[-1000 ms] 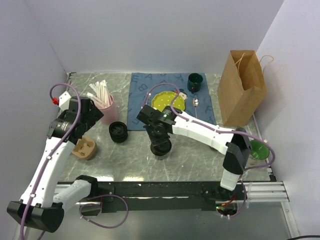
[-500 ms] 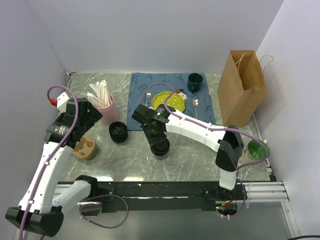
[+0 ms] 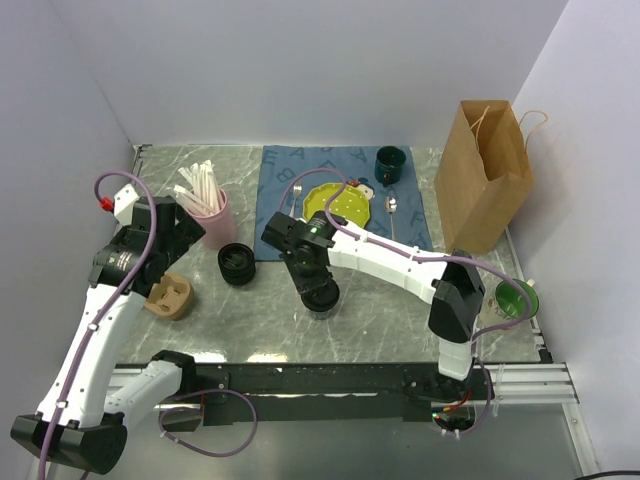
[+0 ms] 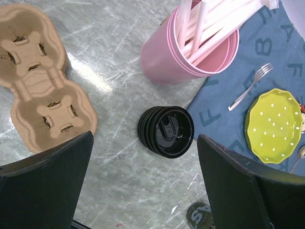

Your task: Pack the takeout coffee

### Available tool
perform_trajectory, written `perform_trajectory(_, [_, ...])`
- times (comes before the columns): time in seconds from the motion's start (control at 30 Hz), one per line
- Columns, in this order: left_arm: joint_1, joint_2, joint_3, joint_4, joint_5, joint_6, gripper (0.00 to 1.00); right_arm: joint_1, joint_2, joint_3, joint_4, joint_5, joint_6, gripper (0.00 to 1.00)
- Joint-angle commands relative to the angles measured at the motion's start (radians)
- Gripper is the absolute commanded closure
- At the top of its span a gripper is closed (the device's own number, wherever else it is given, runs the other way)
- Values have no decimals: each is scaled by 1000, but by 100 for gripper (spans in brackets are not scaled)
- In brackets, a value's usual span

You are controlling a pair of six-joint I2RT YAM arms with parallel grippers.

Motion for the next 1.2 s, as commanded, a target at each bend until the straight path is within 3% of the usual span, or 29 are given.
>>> perform_trajectory(0.0, [3, -25, -6, 13, 7, 12, 3, 10, 18, 29, -5, 11, 30, 93])
perform_trajectory(0.43, [3, -48, -8, 1, 15, 14, 3, 15, 56, 40, -5, 11, 68, 84])
perform_trajectory(0.67, [1, -49, -5, 5, 26, 25, 3, 15, 62, 71, -37, 31, 85, 71])
perform_trajectory(1.17, [1, -51, -32, 61, 111, 57, 3, 15, 41, 124, -97, 31, 91, 68])
